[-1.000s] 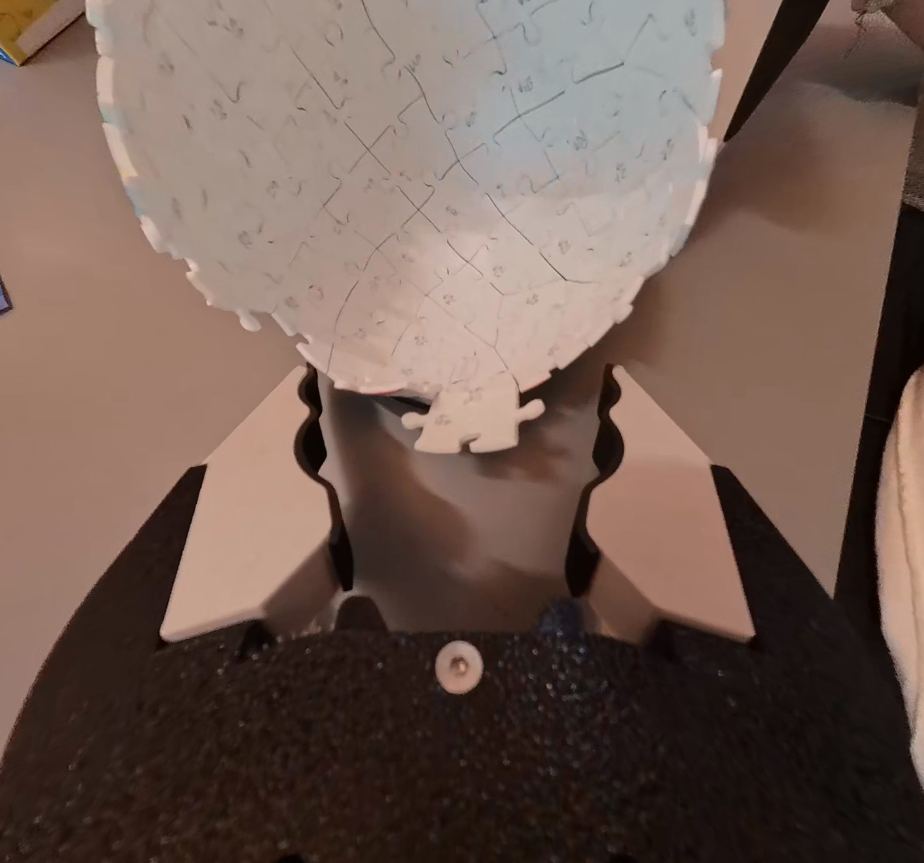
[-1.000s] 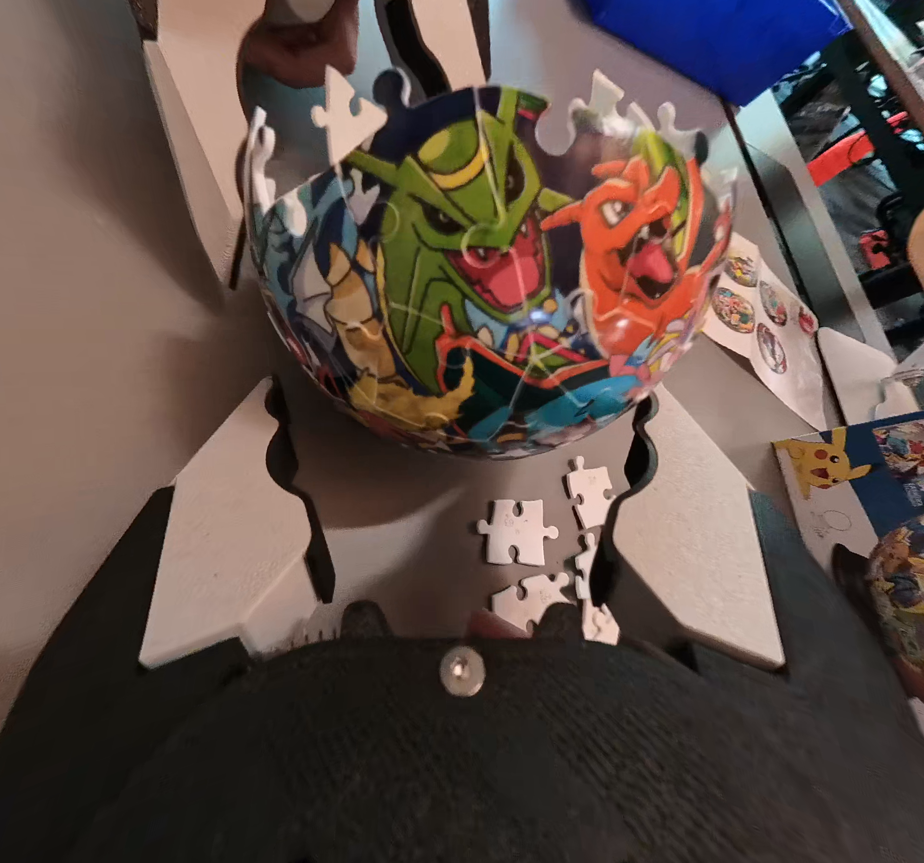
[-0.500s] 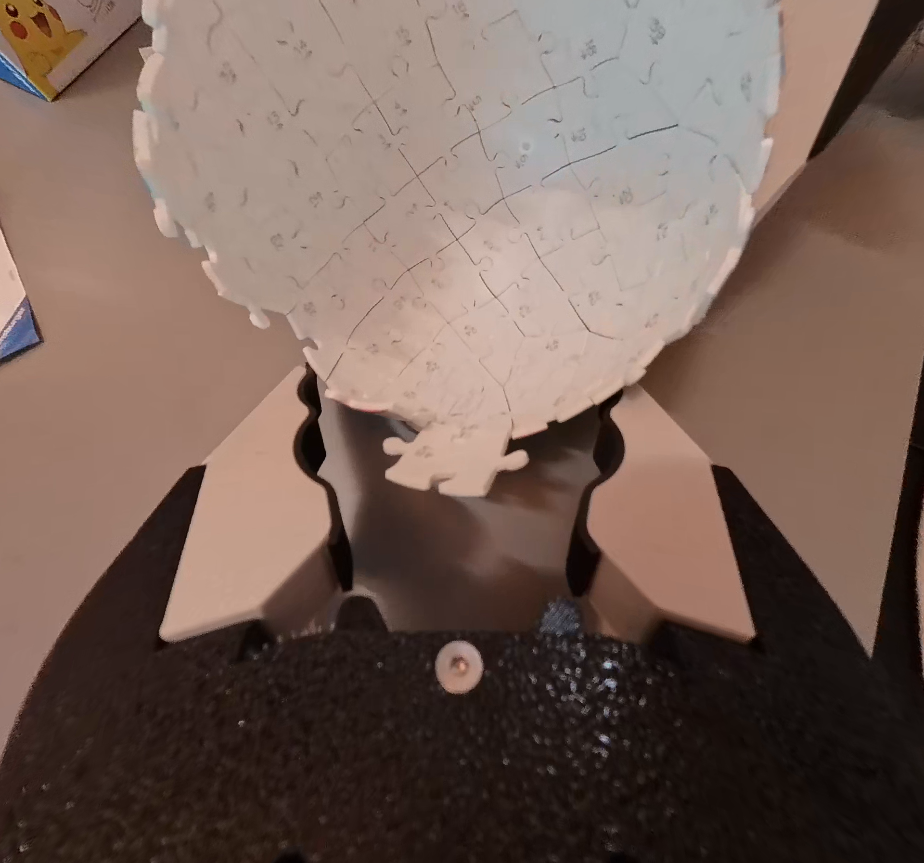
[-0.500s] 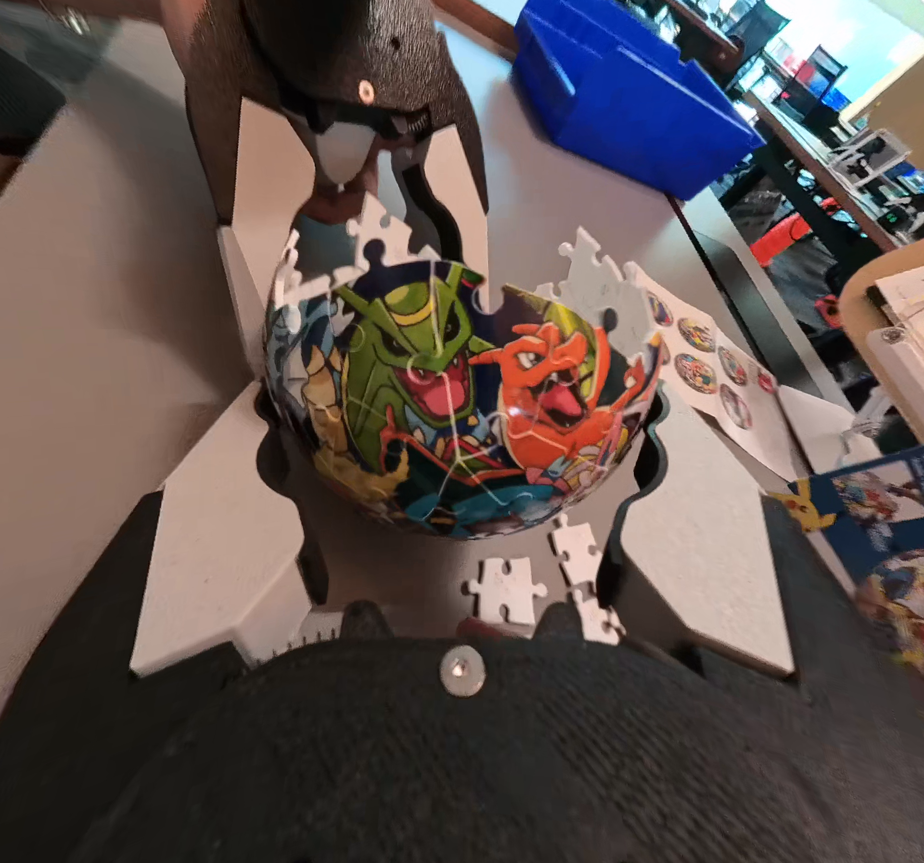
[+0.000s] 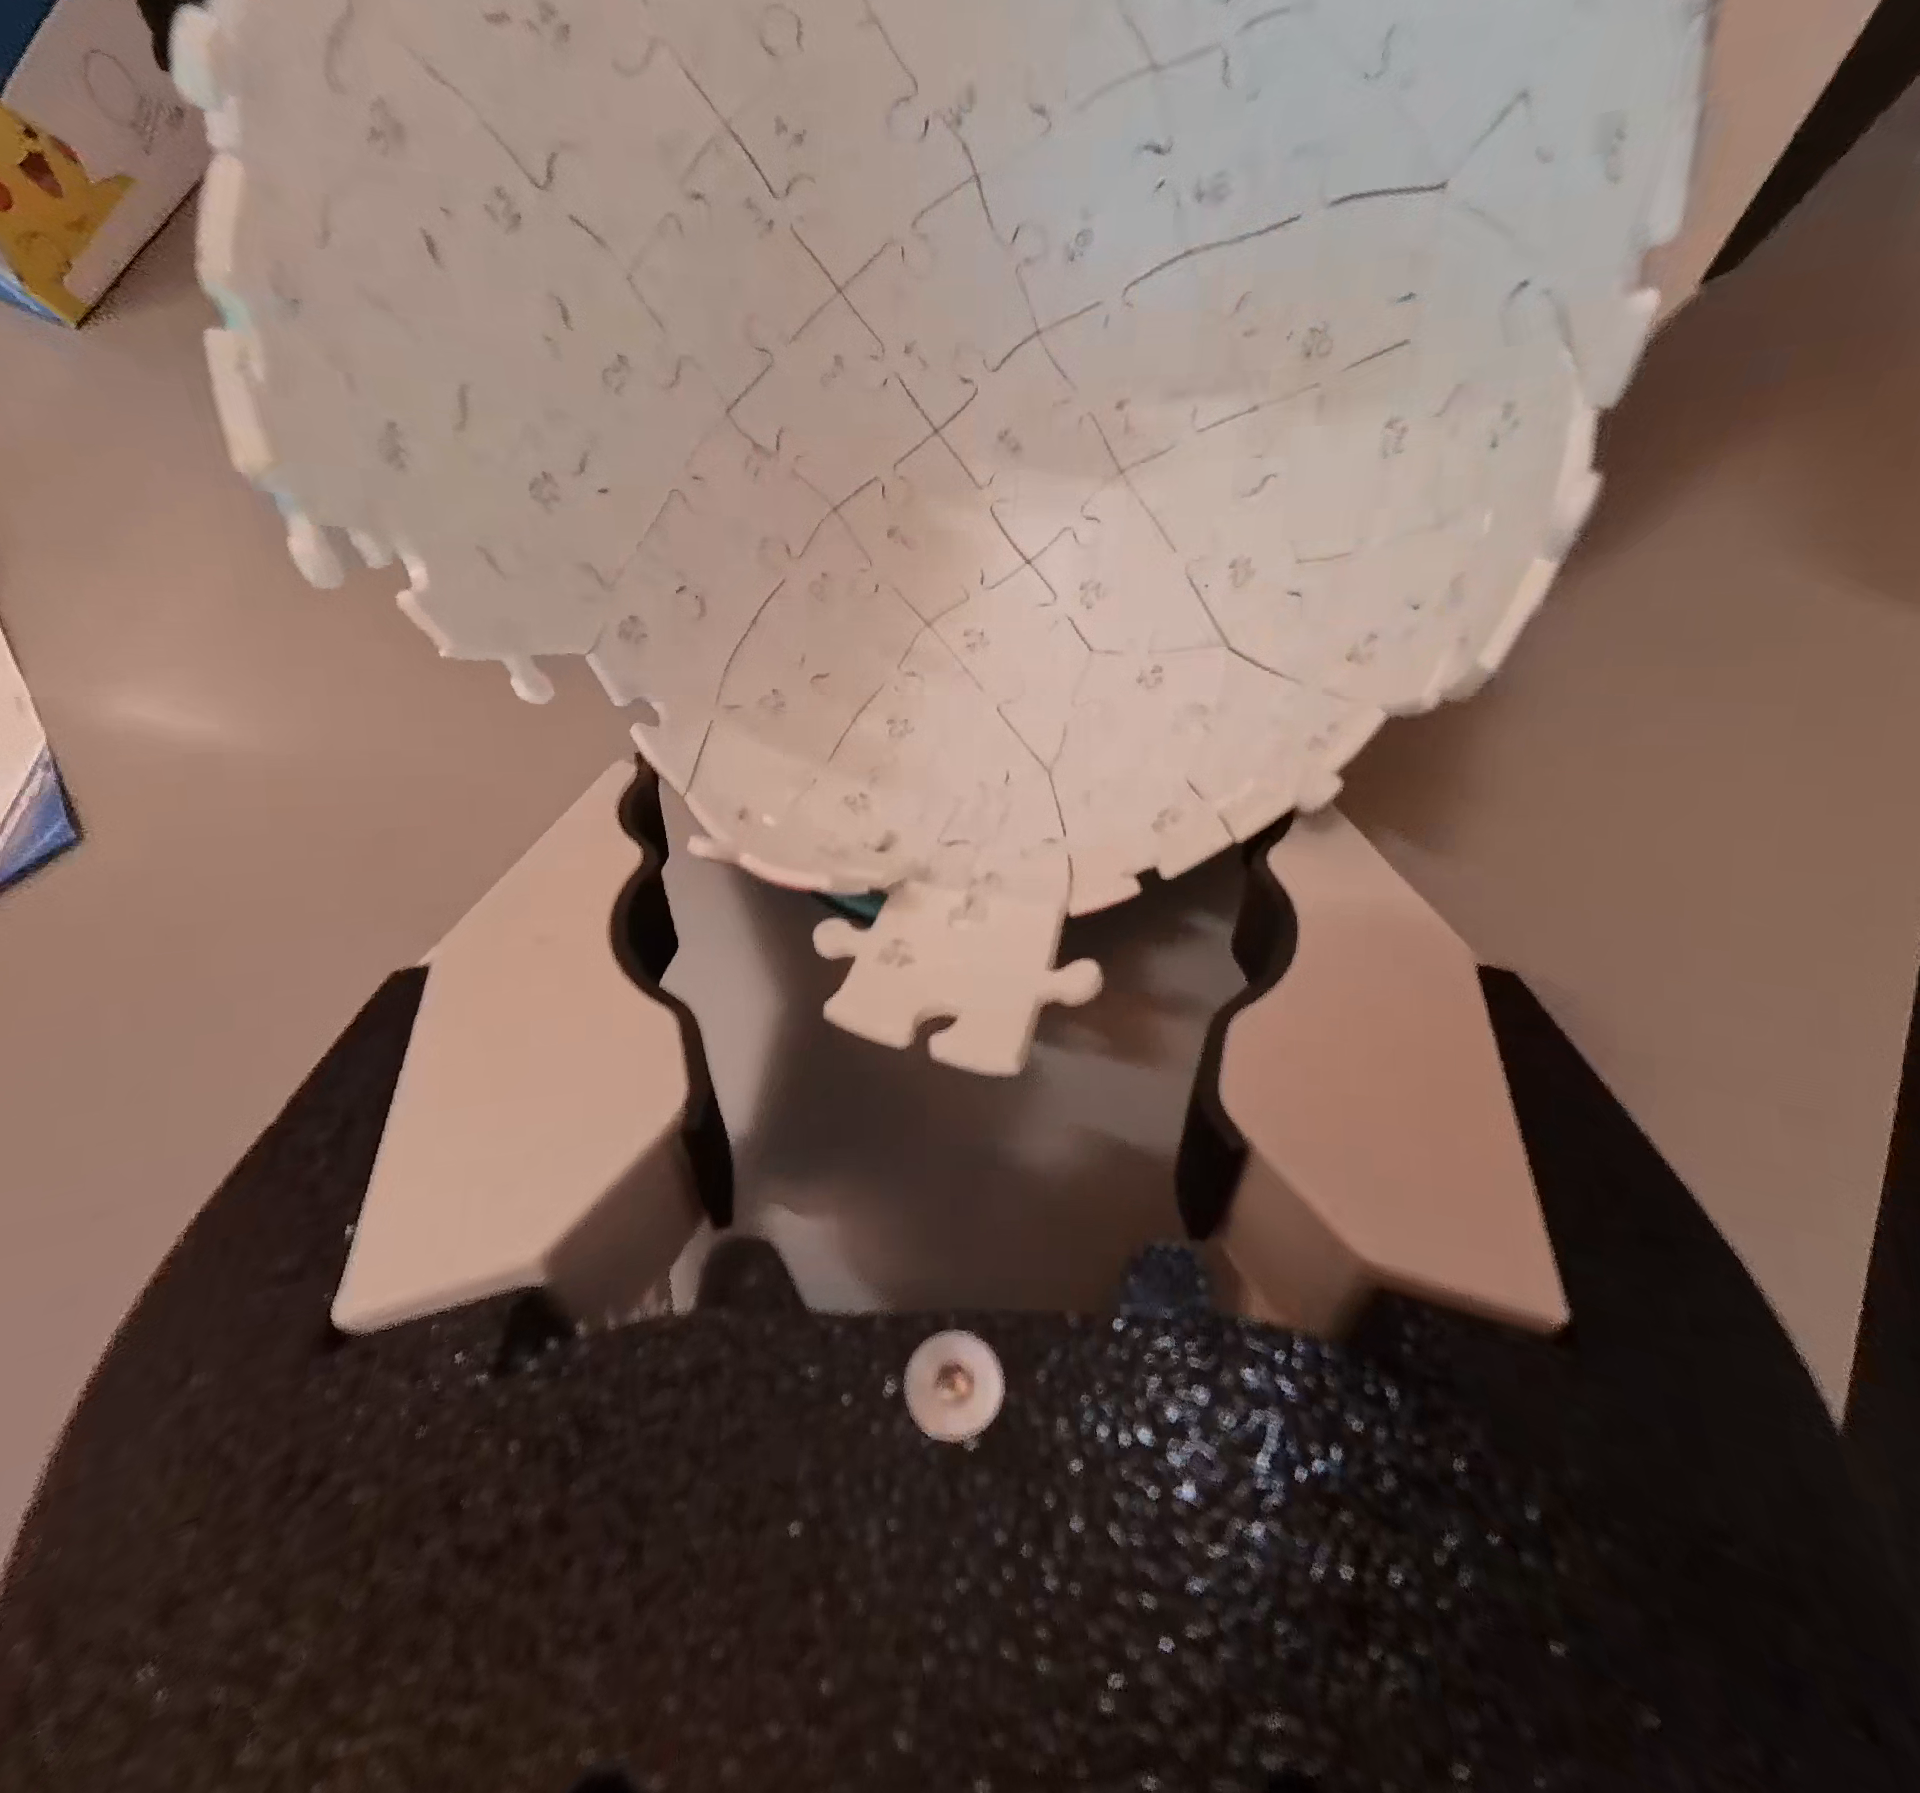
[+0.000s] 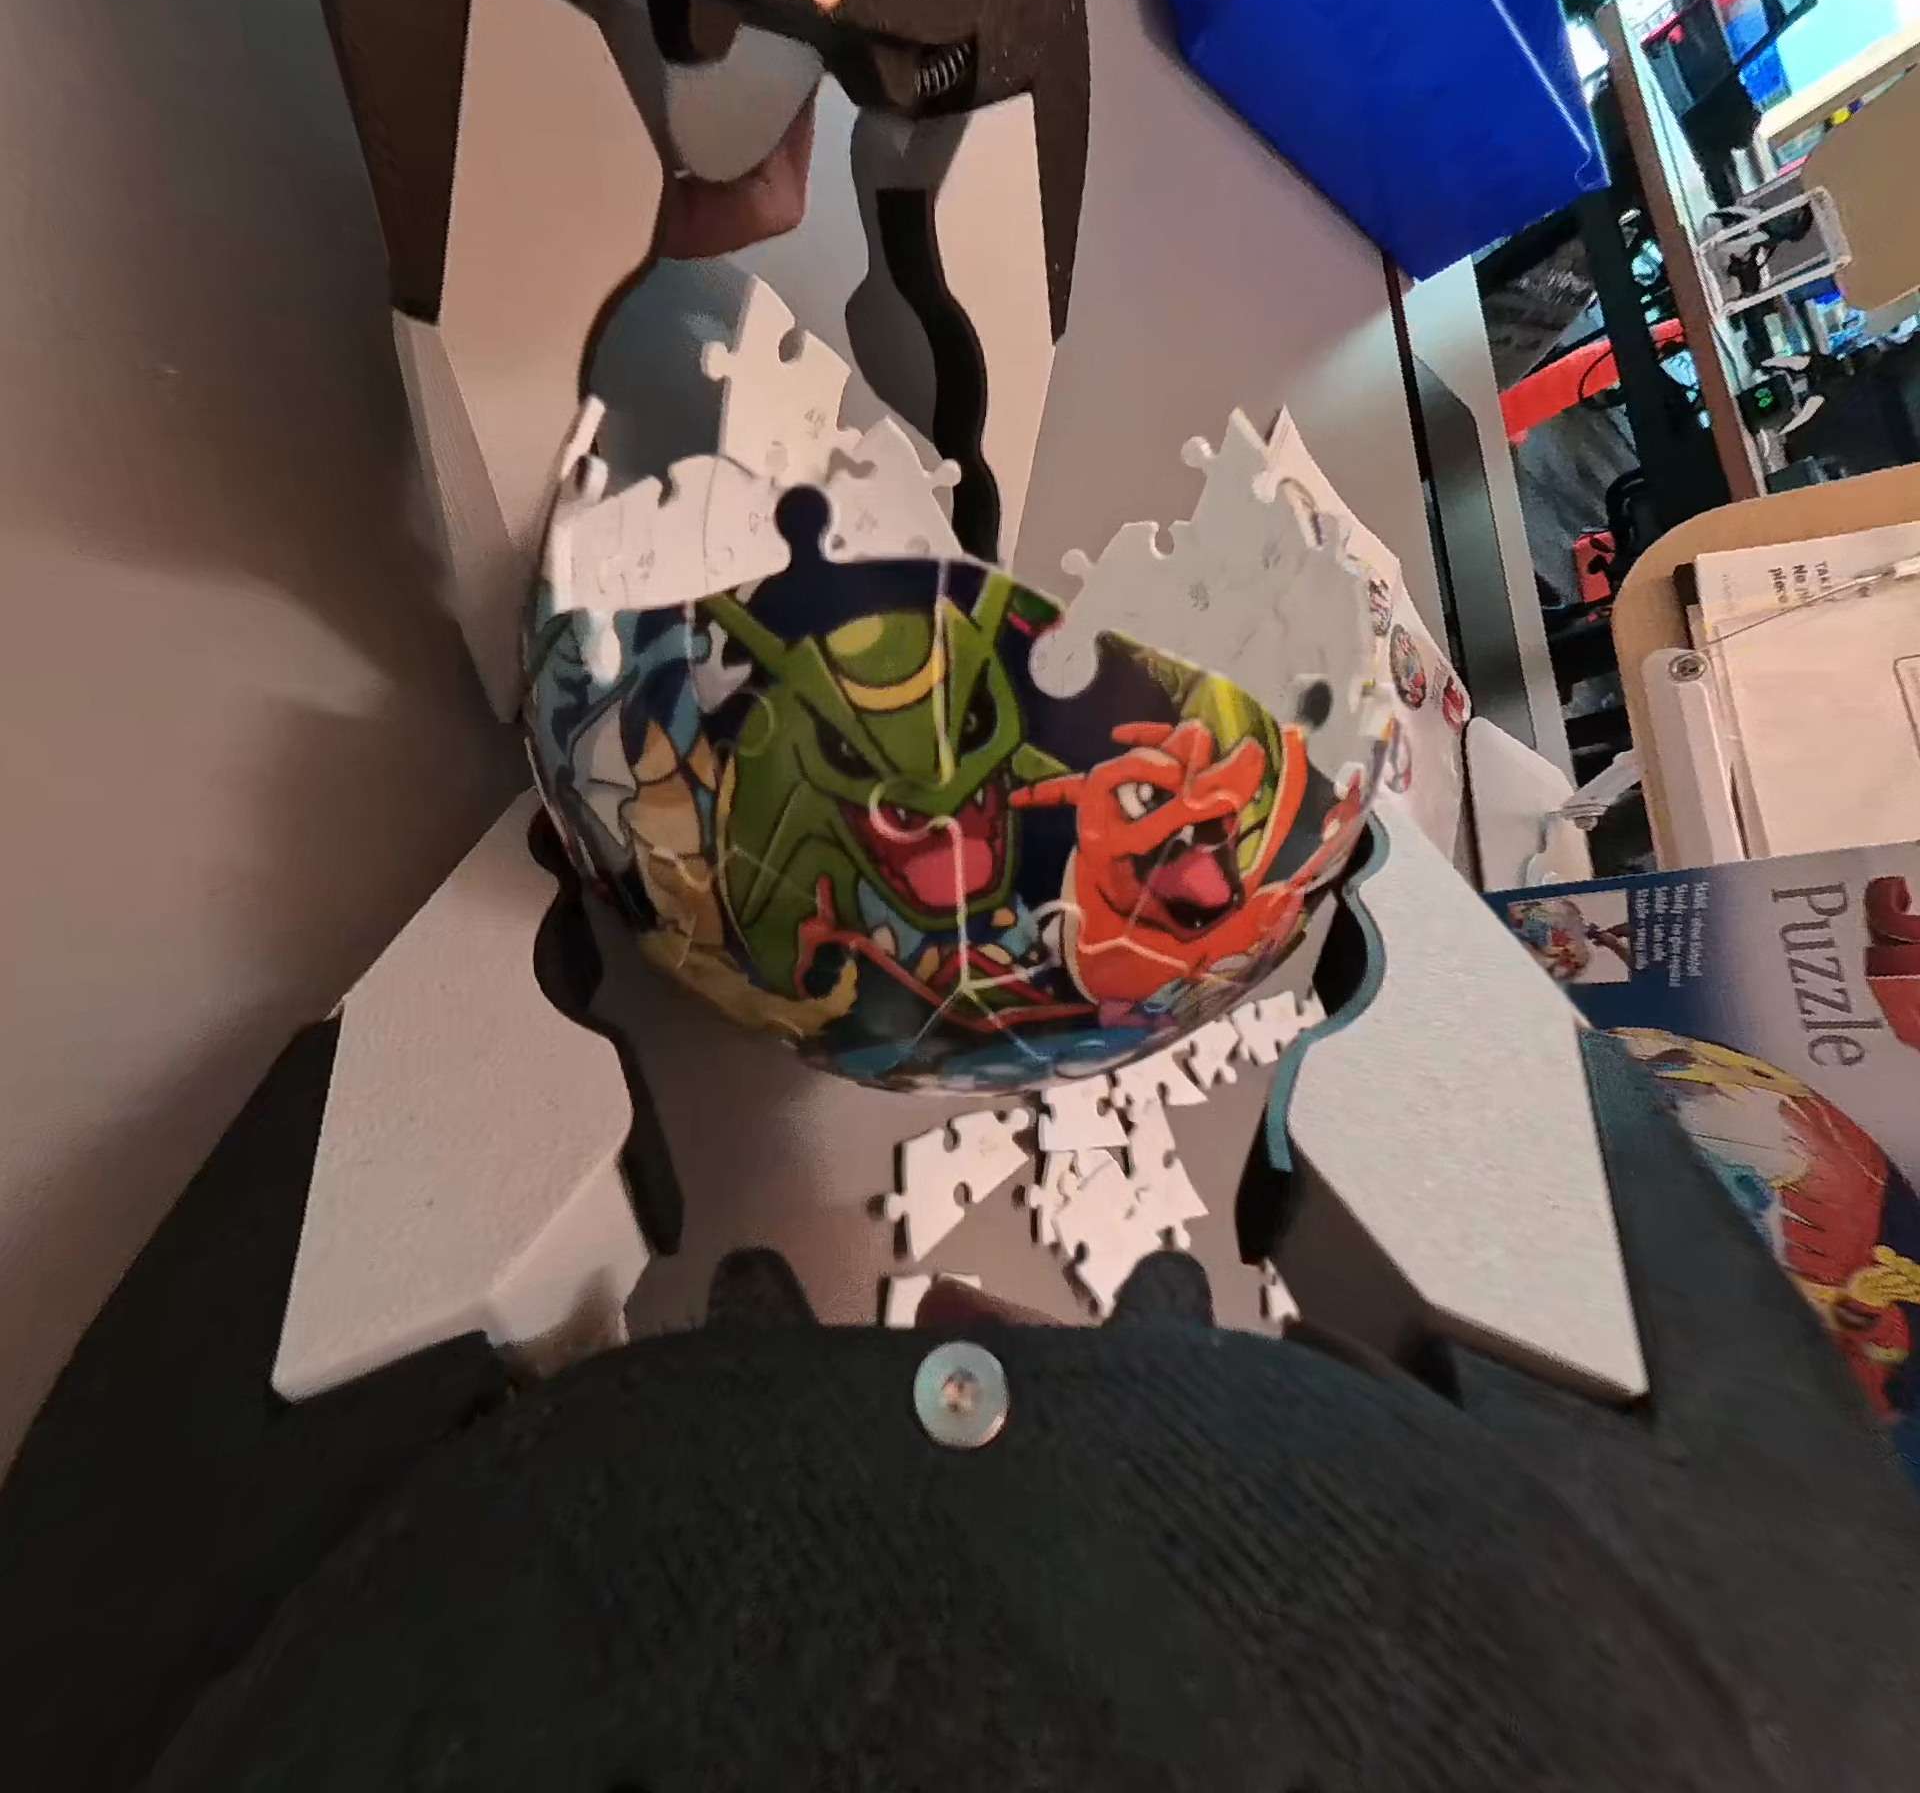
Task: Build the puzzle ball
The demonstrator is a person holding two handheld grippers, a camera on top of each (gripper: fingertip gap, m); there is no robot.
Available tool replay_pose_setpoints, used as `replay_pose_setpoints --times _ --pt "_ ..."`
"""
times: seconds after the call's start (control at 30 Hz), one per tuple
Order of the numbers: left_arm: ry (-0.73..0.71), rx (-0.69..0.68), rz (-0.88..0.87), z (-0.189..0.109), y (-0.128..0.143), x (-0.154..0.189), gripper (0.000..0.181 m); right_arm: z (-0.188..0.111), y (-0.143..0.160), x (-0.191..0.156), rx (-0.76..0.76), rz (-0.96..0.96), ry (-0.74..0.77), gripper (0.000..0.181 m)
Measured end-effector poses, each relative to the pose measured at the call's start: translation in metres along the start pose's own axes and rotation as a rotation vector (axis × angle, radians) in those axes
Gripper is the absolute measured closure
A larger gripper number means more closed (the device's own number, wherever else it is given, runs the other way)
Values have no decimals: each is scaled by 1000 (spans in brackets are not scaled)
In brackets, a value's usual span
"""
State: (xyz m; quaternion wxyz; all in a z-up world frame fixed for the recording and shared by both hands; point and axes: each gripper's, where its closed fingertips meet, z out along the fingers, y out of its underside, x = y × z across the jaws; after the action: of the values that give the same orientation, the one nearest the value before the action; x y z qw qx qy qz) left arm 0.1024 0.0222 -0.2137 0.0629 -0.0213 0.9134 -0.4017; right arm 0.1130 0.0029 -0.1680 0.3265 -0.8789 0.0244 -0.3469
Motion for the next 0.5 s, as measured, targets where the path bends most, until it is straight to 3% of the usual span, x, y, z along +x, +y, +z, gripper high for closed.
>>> replay_pose_setpoints --times 0.13,0.27,0.5 --pt "-9 5 35 7 -11 4 73 -13 -2 3 -36 -46 9 40" --pt "-15 13 60 16 -23 4 72 -26 15 11 -179 -137 14 40" --pt "51 22 0 27 -23 10 69 -26 21 10 -250 -257 -13 41"
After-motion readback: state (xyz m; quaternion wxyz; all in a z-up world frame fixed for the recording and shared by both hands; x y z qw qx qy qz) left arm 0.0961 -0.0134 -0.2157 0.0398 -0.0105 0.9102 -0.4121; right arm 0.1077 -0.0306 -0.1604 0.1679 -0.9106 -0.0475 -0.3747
